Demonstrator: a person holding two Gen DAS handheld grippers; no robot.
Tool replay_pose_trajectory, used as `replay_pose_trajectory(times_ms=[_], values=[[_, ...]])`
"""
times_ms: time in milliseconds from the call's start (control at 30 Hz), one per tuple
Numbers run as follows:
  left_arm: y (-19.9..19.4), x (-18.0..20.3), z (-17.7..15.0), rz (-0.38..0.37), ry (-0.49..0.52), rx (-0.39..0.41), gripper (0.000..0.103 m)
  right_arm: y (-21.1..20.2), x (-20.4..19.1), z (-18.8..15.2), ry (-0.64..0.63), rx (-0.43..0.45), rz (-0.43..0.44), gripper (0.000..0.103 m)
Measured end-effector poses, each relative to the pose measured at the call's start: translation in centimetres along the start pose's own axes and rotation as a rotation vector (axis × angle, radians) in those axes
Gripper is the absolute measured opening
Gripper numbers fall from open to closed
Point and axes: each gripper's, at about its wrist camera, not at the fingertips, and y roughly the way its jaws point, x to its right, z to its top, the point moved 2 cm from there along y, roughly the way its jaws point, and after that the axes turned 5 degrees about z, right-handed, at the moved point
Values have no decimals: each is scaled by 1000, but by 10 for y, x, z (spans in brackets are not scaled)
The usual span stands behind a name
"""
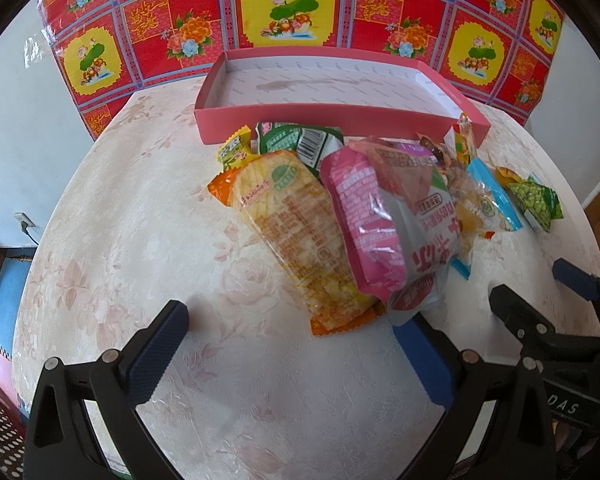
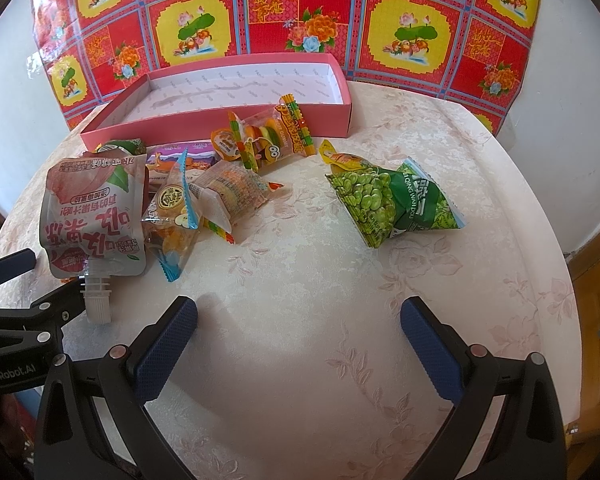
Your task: Organize snacks
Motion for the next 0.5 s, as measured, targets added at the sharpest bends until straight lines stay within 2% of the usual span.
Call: replay_pose_trajectory(times_ms=[500], values=[[2,2,4,-13,27,-4,101,2,2,2,-11,-18,15,103]])
